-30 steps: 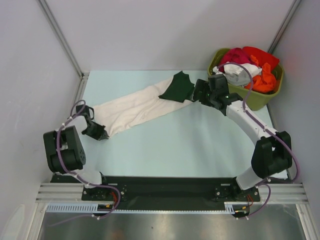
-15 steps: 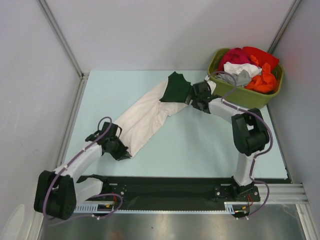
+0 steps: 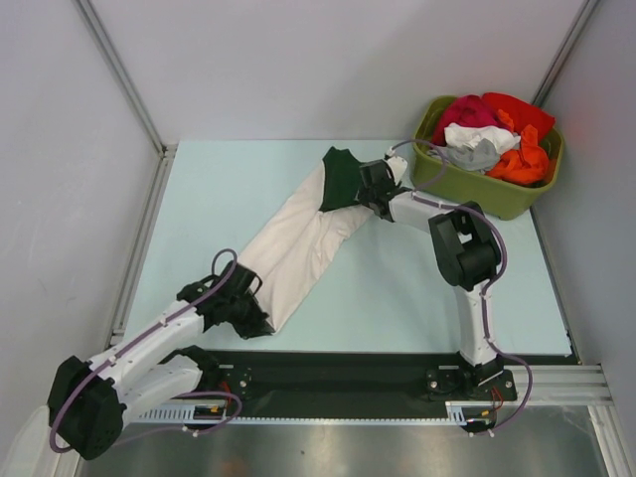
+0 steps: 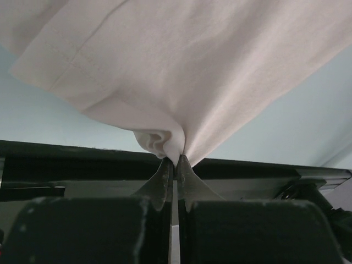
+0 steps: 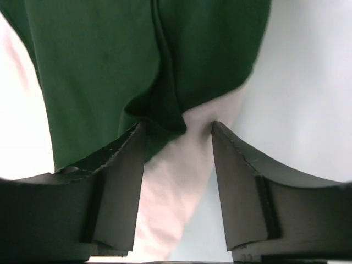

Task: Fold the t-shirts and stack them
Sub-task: Fold the tshirt

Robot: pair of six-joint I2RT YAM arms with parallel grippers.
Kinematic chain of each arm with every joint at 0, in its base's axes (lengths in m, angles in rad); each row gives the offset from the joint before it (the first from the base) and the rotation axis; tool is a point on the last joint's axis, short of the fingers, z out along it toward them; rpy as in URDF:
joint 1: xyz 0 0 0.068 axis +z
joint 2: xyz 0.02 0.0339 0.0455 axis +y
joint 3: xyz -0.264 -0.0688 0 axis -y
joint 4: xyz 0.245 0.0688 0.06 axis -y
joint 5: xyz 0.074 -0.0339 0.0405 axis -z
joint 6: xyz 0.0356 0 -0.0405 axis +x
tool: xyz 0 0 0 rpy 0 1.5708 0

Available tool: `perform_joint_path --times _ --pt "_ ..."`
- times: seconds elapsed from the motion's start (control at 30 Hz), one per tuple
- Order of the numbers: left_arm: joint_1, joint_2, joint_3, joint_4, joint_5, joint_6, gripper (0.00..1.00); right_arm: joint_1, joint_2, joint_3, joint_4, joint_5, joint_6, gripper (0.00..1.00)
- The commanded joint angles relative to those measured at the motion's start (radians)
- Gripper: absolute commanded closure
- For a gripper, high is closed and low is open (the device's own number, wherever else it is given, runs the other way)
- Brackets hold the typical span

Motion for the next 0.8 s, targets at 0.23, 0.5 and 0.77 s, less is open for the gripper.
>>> perform_joint_path --times 0.23,0.5,0.77 --pt "-0.229 0.105 0.056 0.056 -0.01 -0.137 1.0 -0.023 0.2 0.241 0.038 0.016 -0.046 0.52" --pt "-0.434 0.468 0.3 0.19 0.035 -0.172 1.0 -0.072 0.382 0.553 -0.083 -0.121 -0.107 0.51" --pt "-0.493 0.763 0.599 0.247 0.111 -0.221 0.99 -0.106 0.41 0.594 -0.022 -0.209 -0.173 0.49"
